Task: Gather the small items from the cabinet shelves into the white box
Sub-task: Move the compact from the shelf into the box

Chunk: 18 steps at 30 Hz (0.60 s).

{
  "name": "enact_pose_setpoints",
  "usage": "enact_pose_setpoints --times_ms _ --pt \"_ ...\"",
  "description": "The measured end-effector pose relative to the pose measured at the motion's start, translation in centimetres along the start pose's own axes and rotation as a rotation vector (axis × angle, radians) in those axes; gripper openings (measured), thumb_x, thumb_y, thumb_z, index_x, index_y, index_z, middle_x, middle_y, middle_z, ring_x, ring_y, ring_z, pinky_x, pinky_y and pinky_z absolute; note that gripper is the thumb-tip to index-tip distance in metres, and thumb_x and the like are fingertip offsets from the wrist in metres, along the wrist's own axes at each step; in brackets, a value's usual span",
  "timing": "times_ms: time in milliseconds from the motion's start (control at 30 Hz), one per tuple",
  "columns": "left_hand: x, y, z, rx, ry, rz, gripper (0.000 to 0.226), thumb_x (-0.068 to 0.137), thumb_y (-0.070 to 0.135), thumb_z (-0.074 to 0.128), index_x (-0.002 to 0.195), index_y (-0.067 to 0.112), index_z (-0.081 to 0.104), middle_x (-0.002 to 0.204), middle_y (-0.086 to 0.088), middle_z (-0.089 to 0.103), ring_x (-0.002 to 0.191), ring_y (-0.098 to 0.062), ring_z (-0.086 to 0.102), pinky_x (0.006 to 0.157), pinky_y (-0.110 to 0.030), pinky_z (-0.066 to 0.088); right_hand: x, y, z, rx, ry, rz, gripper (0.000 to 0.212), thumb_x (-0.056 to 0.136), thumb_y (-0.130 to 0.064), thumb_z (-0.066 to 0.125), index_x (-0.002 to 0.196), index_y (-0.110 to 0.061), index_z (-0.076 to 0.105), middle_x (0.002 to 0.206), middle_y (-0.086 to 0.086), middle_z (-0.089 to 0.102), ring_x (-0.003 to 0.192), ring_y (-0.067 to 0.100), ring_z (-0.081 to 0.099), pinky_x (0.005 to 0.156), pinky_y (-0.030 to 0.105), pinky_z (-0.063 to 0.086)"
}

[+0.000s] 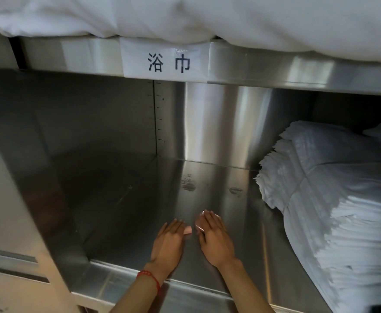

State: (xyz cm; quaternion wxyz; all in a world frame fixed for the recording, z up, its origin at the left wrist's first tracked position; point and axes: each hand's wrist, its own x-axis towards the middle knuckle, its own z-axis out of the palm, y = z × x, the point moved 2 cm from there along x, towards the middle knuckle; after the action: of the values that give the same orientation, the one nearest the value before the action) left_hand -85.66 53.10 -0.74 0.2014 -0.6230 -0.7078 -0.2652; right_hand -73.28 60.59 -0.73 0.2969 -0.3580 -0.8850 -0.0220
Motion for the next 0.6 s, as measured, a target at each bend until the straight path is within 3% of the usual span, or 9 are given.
enact_pose_setpoints --times_ms 100,200,267,333,400,500,600 --pt "0.1 0.4 -0.6 -0.018 -0.057 -0.001 0.037 0.069 0.022 0.04 0.075 0.014 0.076 0.078 0.001 0.074 0.073 -0.01 0.071 0.063 -0.027 0.056 -0.4 0.2 0.3 0.013 -0.009 0.025 0.045 0.082 -0.028 0.04 0.109 -0.006 0.069 0.111 0.01 0.068 0.104 0.026 0.065 0.101 0.031 0.032" --pt "-0.1 0.9 -1.2 -0.021 -0.082 0.008 0.04 0.07 0.026 0.036 0.07 0.015 0.076 0.074 0.002 0.073 0.067 -0.009 0.07 0.057 -0.021 0.054 -0.9 0.2 0.1 0.013 -0.016 0.033 0.046 0.081 -0.027 0.04 0.111 -0.006 0.069 0.112 0.01 0.068 0.105 0.025 0.065 0.102 0.032 0.03" --pt "-0.3 1.1 -1.6 -0.038 -0.088 0.021 0.032 0.07 0.028 0.044 0.07 0.018 0.075 0.071 0.005 0.072 0.061 -0.008 0.068 0.053 -0.018 0.051 -1.3 0.1 -0.2 0.01 -0.016 0.037 0.047 0.079 -0.027 0.041 0.111 -0.007 0.069 0.112 0.009 0.068 0.106 0.025 0.064 0.103 0.031 0.03" --pt "-0.5 1.4 -2.2 -0.061 -0.077 0.038 0.009 0.063 0.026 0.071 0.071 0.021 0.073 0.068 0.007 0.069 0.056 -0.008 0.066 0.049 -0.016 0.048 -1.6 0.0 -0.4 0.006 -0.005 0.028 0.047 0.078 -0.026 0.041 0.111 -0.007 0.068 0.113 0.009 0.068 0.106 0.025 0.064 0.103 0.031 0.031" --pt "-0.8 1.5 -2.1 -0.071 -0.116 0.035 0.035 0.042 0.02 0.092 0.071 0.02 0.072 0.067 0.008 0.069 0.053 -0.008 0.065 0.046 -0.016 0.047 -2.0 0.0 -0.6 -0.004 0.014 0.011 0.046 0.075 -0.024 0.045 0.111 -0.007 0.068 0.113 0.009 0.068 0.106 0.024 0.064 0.102 0.03 0.031" --pt "-1.1 1.8 -2.5 -0.053 -0.093 0.005 0.044 0.032 0.019 0.095 0.07 0.021 0.072 0.065 0.008 0.068 0.052 -0.007 0.064 0.044 -0.015 0.045 -2.7 -0.2 -1.1 -0.009 0.036 0.0 0.046 0.066 -0.022 0.061 0.109 -0.009 0.07 0.111 0.007 0.069 0.104 0.023 0.065 0.1 0.03 0.041" --pt "-1.4 2.1 -2.6 -0.079 -0.066 0.043 0.023 0.048 0.022 0.081 0.07 0.022 0.072 0.064 0.009 0.068 0.051 -0.007 0.064 0.044 -0.015 0.045 -3.4 -0.3 -1.6 -0.018 0.044 -0.001 0.044 0.069 -0.022 0.058 0.11 -0.008 0.069 0.111 0.008 0.069 0.105 0.023 0.065 0.103 0.027 0.034"
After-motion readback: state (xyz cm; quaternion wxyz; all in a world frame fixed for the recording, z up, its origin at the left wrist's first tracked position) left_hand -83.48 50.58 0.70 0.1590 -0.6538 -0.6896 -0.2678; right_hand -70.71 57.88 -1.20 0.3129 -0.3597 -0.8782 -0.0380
